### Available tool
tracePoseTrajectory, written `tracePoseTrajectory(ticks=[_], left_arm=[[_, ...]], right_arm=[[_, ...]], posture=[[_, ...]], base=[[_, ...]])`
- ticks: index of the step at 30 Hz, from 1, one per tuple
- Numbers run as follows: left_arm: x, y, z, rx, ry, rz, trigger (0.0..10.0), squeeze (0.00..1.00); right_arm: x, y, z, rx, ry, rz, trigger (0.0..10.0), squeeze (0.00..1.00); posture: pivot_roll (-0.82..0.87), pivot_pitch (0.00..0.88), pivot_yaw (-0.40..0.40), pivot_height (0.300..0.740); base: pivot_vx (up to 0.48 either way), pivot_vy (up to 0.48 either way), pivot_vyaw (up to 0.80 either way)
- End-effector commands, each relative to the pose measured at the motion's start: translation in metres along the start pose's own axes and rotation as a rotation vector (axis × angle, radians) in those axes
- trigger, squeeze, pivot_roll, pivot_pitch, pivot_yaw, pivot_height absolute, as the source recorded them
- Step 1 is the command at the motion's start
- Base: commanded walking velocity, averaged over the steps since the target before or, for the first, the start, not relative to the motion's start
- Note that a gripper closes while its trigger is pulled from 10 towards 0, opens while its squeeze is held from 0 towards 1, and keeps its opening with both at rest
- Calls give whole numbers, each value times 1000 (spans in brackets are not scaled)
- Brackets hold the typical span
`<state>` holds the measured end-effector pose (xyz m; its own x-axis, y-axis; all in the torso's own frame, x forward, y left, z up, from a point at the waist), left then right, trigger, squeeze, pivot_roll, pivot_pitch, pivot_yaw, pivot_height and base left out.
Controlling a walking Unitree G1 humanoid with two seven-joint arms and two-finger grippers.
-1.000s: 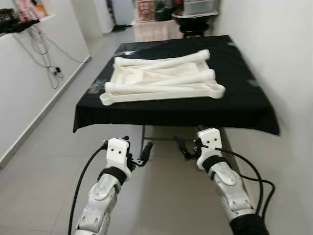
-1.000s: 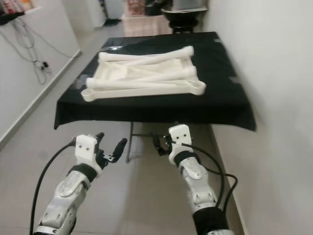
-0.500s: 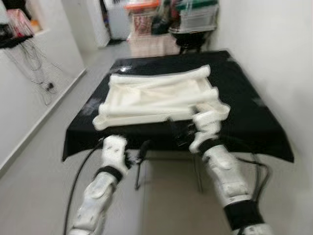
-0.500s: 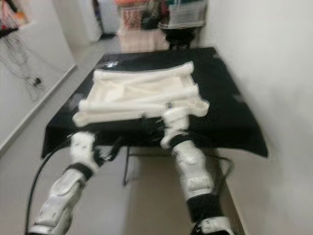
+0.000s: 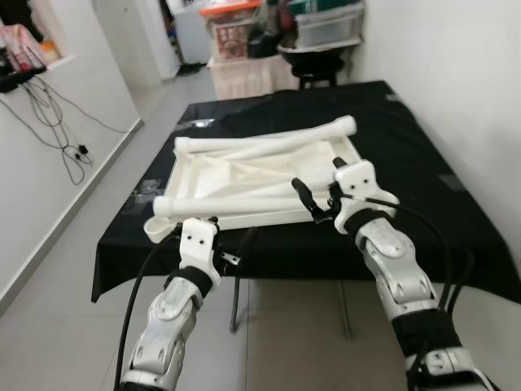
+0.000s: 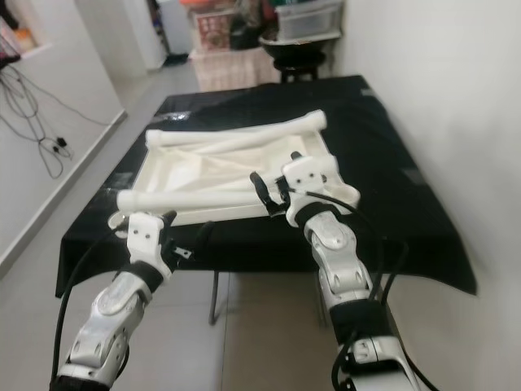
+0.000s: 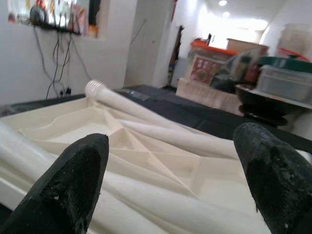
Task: Building children table
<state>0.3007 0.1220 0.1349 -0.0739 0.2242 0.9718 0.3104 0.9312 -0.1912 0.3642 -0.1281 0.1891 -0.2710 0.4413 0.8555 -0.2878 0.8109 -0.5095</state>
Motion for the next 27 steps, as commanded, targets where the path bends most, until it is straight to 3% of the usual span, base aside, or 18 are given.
tracePoseTrajectory(ticks=[1, 9, 11, 17, 18, 22, 27], left_arm=[[1, 2, -1, 8, 4, 4, 10000, 0], [1, 3, -1, 15, 0, 0, 10000, 0], [1, 2, -1, 14, 0, 0, 10000, 0], [3, 4, -1, 35, -13, -4, 10000, 0], [4, 5, 0, 60, -21, 5, 10000, 0], [-2, 5, 3, 54, 23, 2, 10000, 0], [-4, 3, 5, 63, 33, 23, 10000, 0]], right_arm=[[-8, 4, 1, 17, 53, 4, 10000, 0], [-4, 5, -1, 57, 25, 89, 10000, 0], [-4, 13, 2, 166, 22, 97, 10000, 0], [-5, 21, 7, 326, 41, 125, 10000, 0], [-7, 18, 9, 406, 77, 145, 10000, 0], [-7, 11, 13, 496, 103, 173, 10000, 0], [-4, 3, 14, 546, 108, 210, 10000, 0]], posture=[[-80, 0, 87, 740], [-76, 0, 73, 740], [-74, 0, 70, 740], [-72, 0, 69, 740], [-68, 0, 63, 740], [-66, 0, 61, 740], [-59, 0, 61, 740]], base=[[364, 0, 0], [365, 0, 0], [364, 0, 0], [233, 0, 0], [0, 0, 0], [0, -232, 0], [0, -465, 0]])
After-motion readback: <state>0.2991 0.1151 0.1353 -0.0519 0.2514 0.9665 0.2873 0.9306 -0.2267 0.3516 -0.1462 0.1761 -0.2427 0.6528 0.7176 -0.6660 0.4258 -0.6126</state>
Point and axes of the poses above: a point about 5 cm out from each wrist's last joint towards the gripper, its own z axis pointing back from the gripper into the wrist, its own x axis along the axis of the wrist's last joint, y = z × x, the point moved 1 cm from there along -z, pointing out of the wrist towards the gripper, and after that the axes turned 10 degrees about z, right-handed, at the moved point
